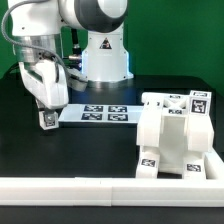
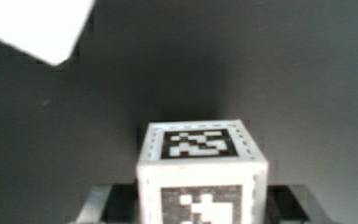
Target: Assemble chair
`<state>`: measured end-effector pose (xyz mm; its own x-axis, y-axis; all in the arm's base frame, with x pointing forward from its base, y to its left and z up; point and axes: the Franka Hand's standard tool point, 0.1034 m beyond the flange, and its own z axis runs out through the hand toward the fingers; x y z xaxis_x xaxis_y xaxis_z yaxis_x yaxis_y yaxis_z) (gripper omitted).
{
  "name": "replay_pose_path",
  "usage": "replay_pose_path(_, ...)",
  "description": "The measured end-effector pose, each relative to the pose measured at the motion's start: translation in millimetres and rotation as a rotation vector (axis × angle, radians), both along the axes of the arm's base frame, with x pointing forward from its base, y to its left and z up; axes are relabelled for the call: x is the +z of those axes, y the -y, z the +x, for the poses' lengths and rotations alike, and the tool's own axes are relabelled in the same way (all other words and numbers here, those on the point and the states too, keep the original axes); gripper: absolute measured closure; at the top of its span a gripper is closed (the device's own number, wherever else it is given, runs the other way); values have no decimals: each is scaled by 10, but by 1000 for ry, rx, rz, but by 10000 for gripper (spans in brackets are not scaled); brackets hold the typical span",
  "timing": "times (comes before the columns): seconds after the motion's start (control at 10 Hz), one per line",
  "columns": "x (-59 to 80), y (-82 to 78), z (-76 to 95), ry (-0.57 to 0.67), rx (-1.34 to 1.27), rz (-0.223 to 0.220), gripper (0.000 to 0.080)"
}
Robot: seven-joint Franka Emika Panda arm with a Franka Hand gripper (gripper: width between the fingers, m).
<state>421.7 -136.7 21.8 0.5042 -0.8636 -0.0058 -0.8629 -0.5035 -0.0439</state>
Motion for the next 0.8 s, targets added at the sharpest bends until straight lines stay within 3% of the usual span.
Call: replay_pose_path(0.8,12,69,-29,-4,-55,-2,517)
